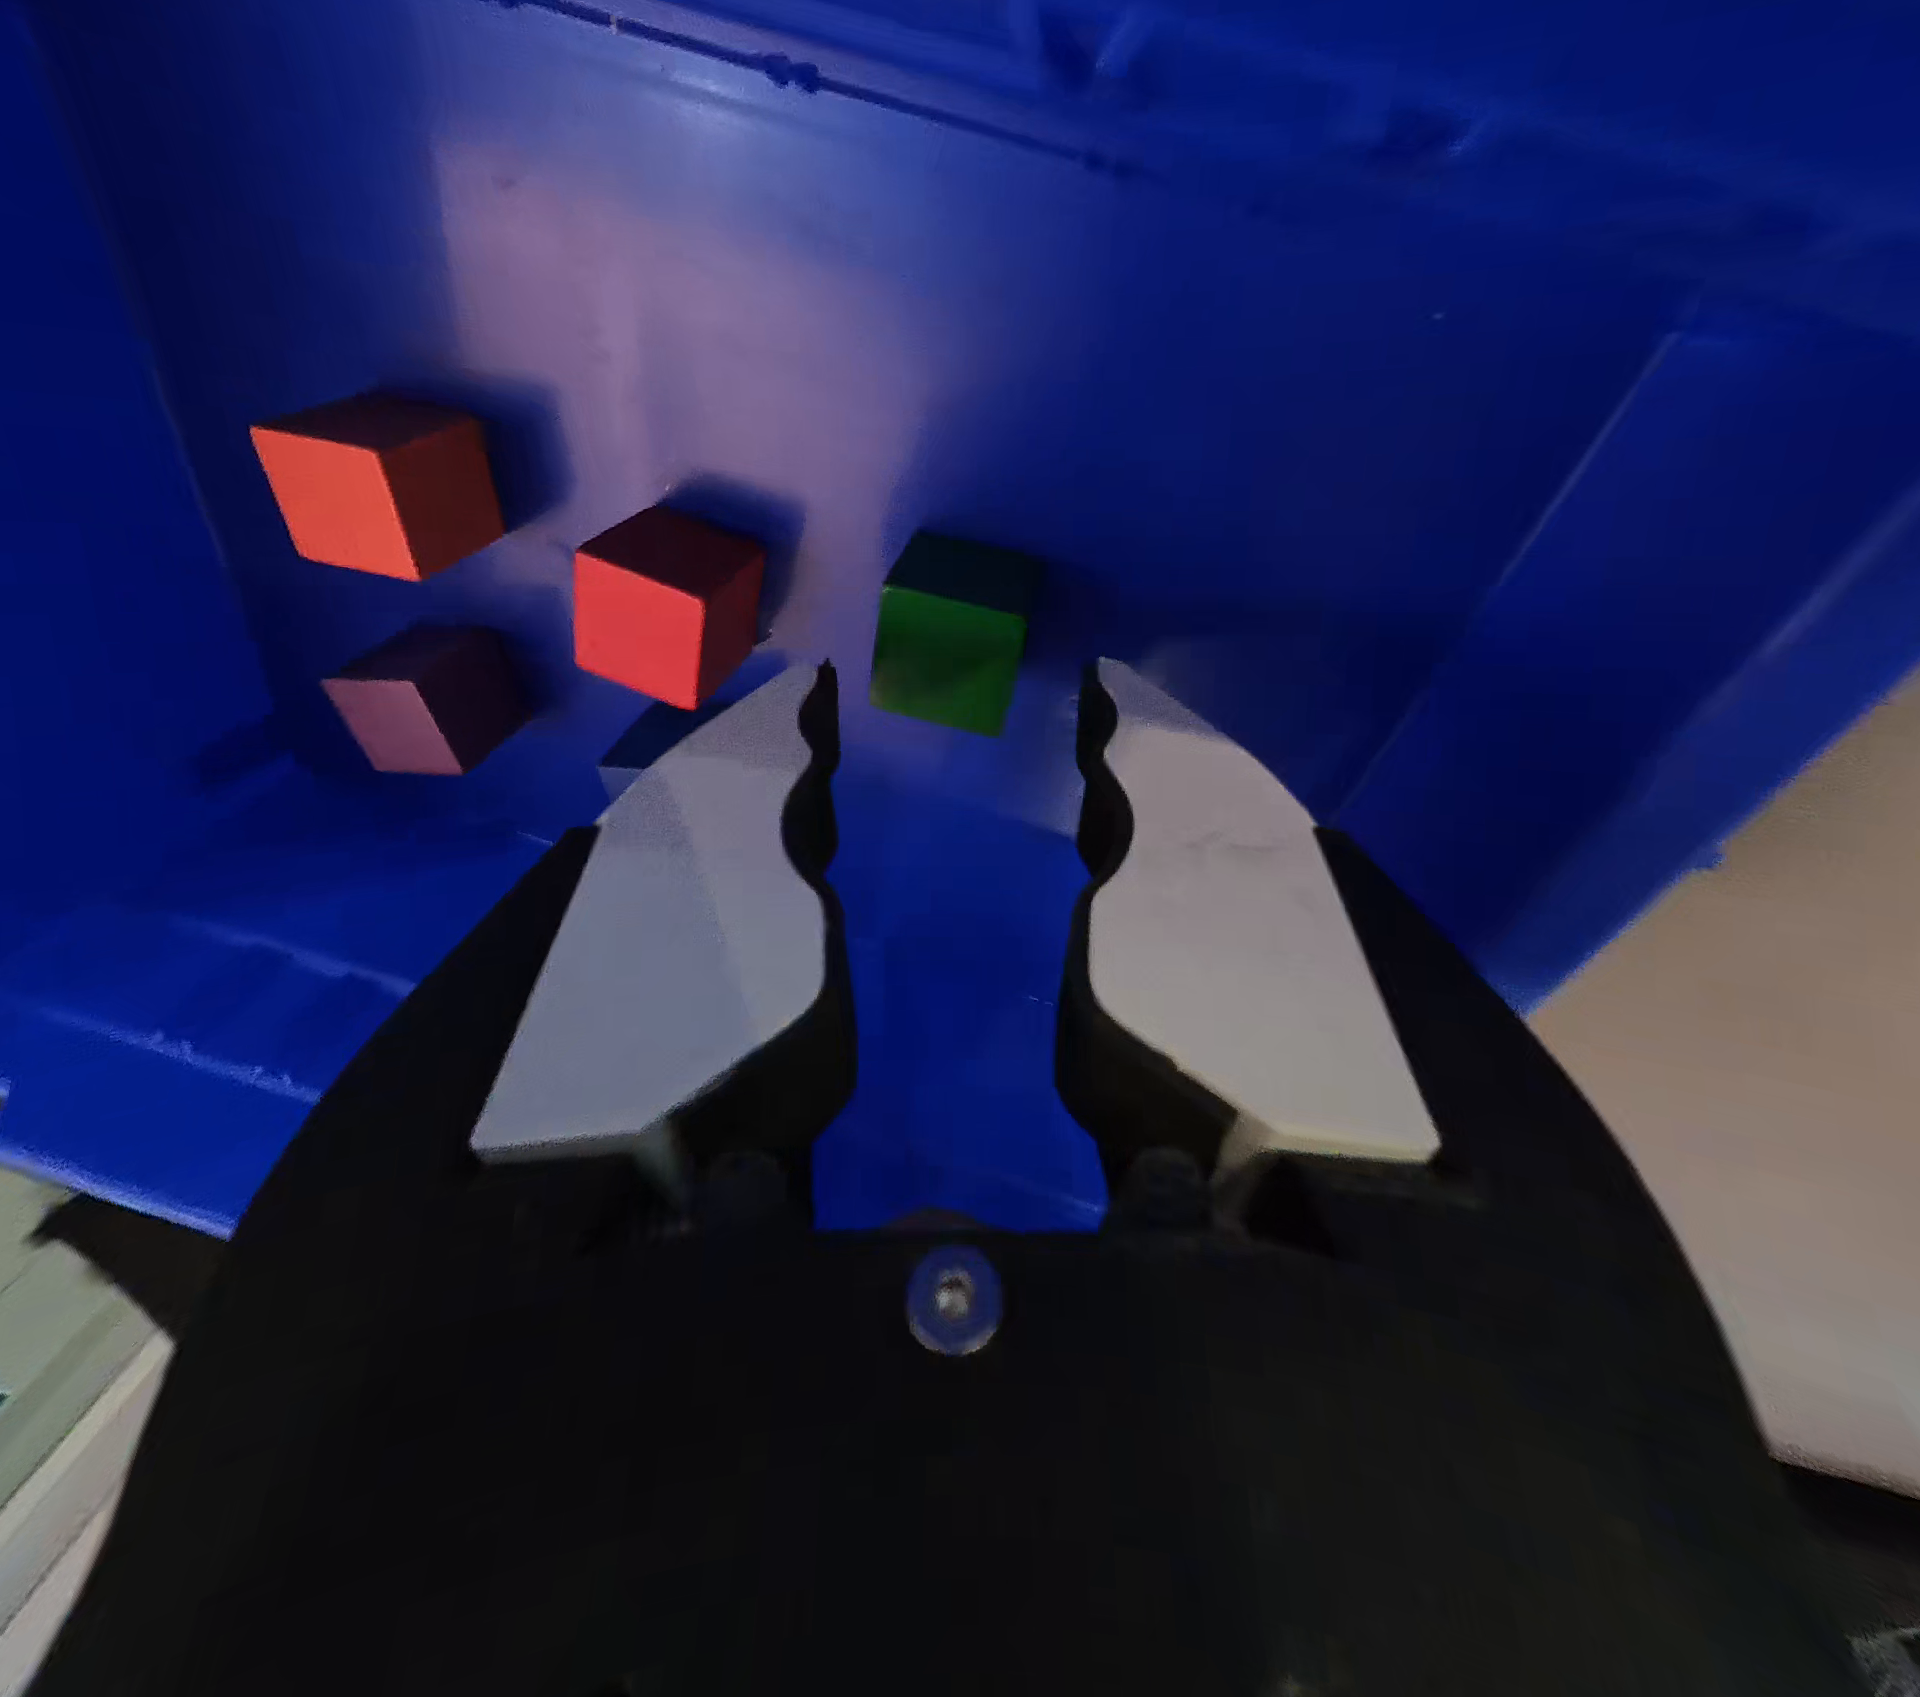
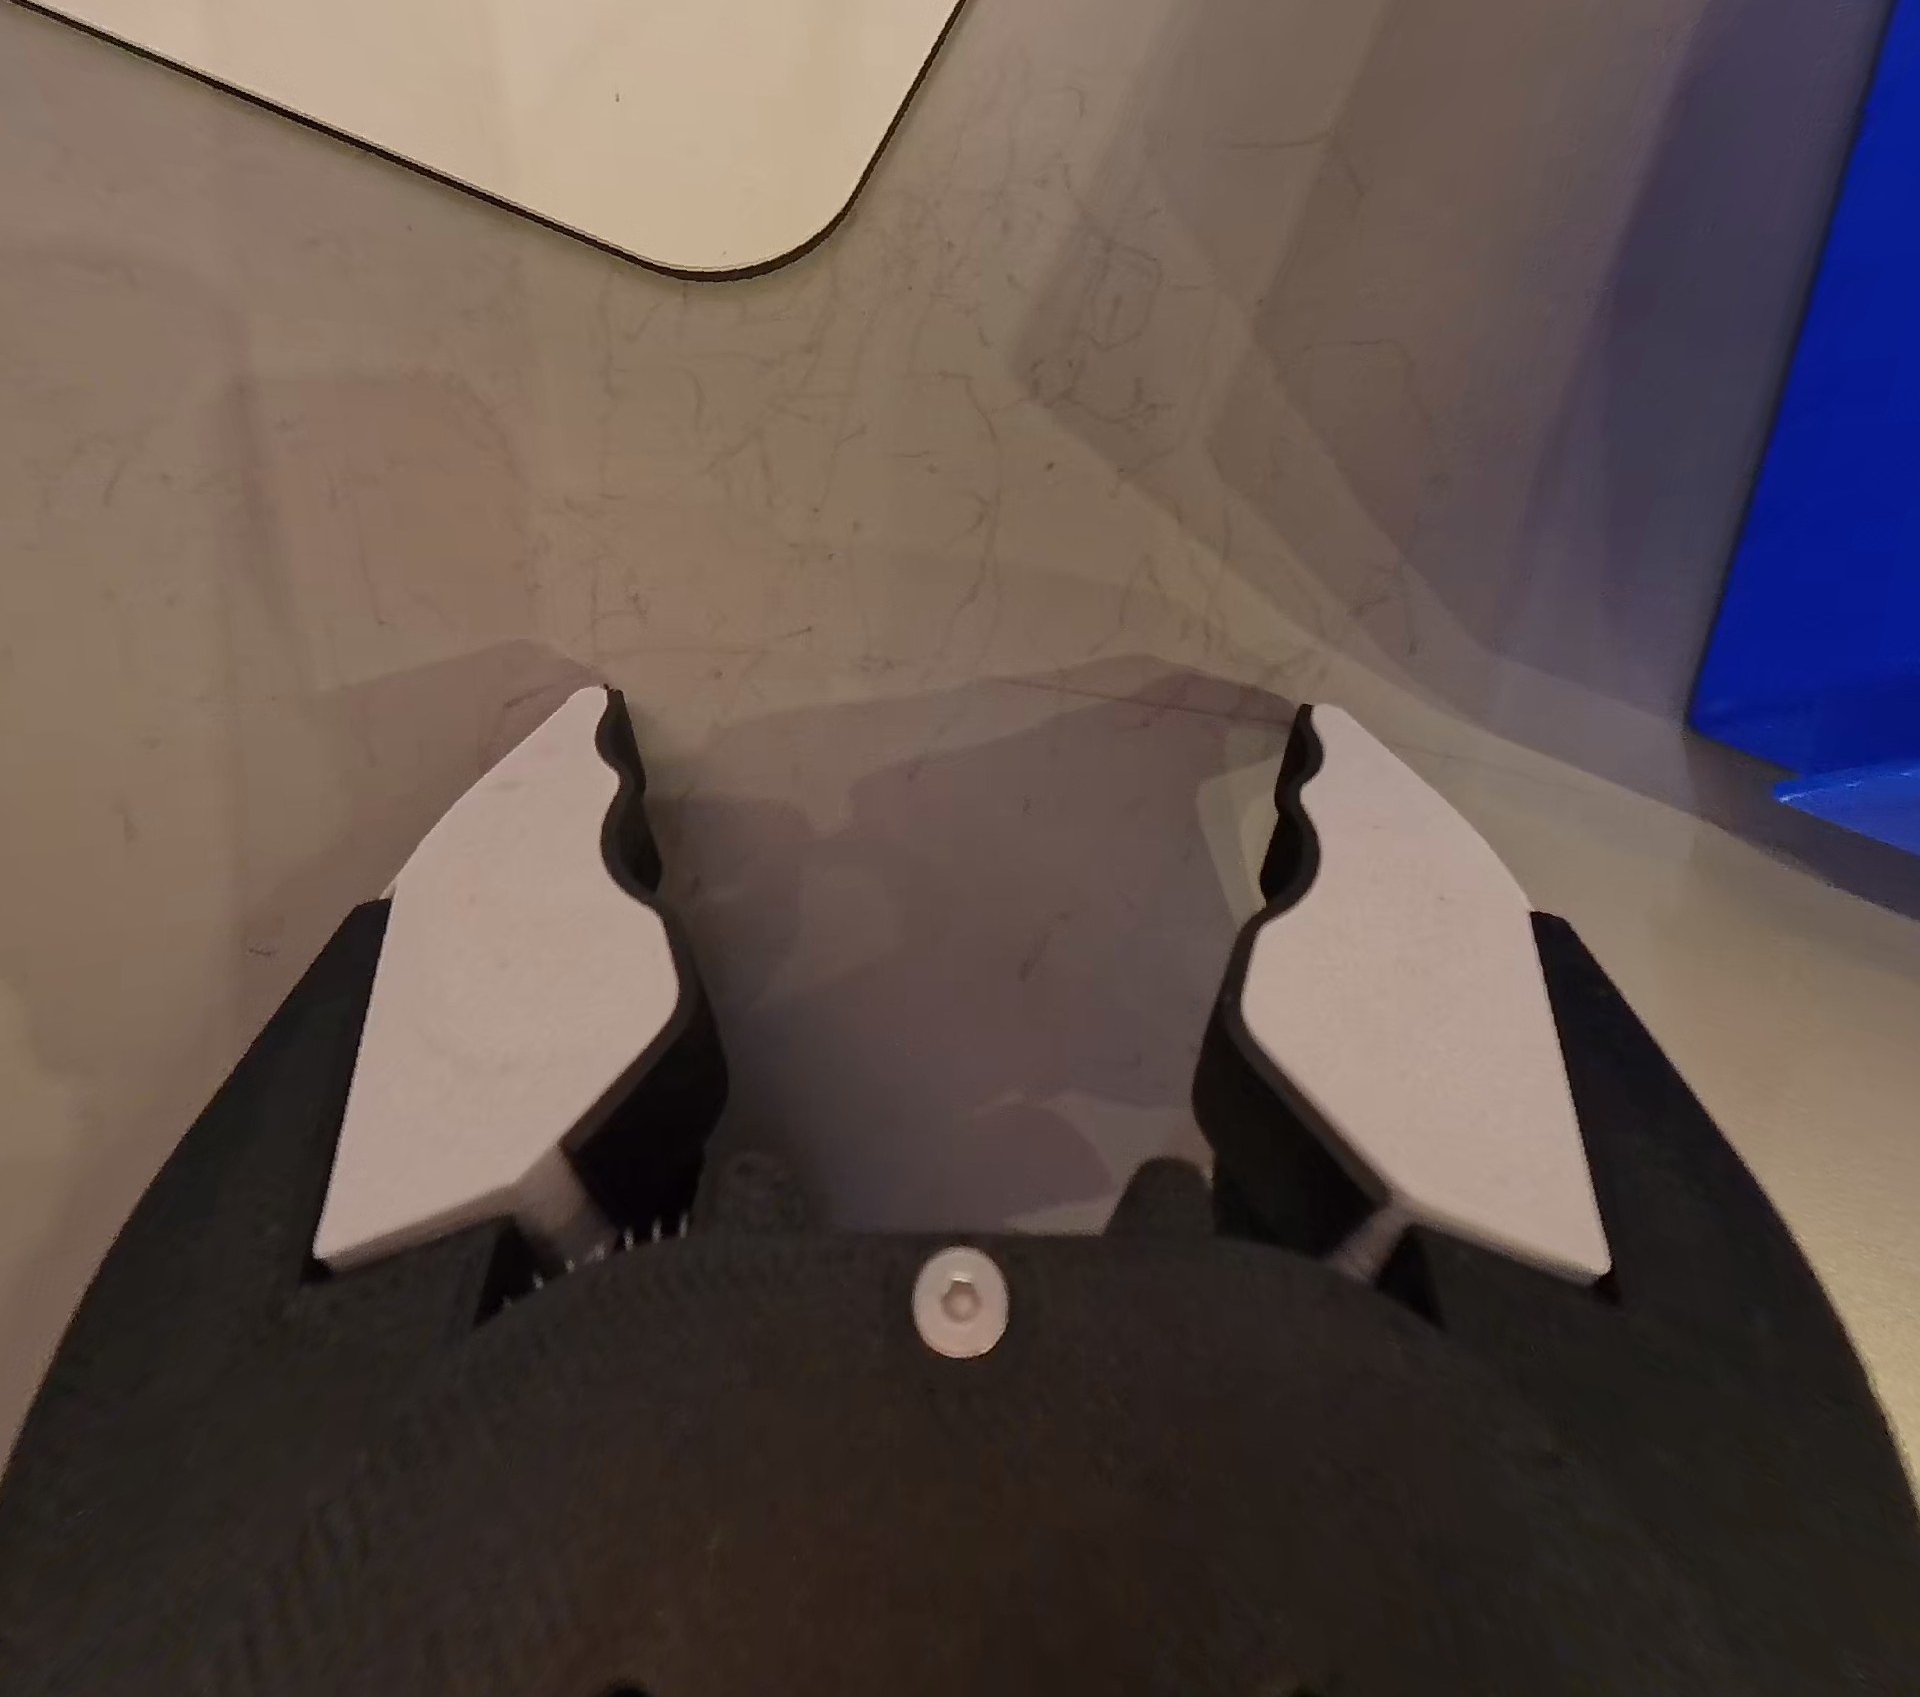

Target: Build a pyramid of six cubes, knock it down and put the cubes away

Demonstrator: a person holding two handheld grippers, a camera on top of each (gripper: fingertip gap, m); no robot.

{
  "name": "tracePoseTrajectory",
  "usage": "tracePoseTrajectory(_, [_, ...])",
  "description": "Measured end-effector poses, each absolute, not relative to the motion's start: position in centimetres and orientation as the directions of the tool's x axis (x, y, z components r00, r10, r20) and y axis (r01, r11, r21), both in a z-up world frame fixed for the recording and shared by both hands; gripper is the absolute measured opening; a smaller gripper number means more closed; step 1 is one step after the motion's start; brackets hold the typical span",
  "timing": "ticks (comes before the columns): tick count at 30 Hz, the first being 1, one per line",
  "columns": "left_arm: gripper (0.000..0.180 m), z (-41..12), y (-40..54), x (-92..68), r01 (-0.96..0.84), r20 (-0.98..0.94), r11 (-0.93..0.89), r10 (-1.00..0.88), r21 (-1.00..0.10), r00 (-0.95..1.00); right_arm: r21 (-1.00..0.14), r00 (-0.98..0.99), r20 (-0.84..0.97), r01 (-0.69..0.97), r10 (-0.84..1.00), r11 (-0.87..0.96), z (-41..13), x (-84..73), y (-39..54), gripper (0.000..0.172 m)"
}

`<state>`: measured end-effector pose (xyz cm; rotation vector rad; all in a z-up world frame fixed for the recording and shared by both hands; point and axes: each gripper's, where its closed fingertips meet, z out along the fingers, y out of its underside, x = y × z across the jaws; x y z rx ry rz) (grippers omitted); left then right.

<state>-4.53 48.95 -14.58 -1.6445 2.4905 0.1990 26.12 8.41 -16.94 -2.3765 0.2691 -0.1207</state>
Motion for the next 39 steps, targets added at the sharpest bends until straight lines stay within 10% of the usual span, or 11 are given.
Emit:
tracePoseTrajectory(11, [0.029,-15.8,49.3,-4.9,-0.923,-0.145,0.383,-0.912,0.032,-0.383,-0.684,0.973,0.011,-0.16,-0.229,-0.712,-17.0,26.2,8.4,0.116])
tracePoseTrajectory(22, [0.028,-5.8,38.4,-6.4,-0.935,-0.276,0.346,-0.909,-0.078,-0.314,-0.684,0.973,0.012,-0.16,-0.23,-0.711,-17.0,26.2,8.4,0.116])
tracePoseTrajectory(39, [0.028,-16.0,20.5,-3.4,-0.864,-0.02,0.498,-0.867,-0.079,-0.498,-0.684,0.973,0.011,-0.16,-0.23,-0.711,-17.0,26.2,8.4,0.115])
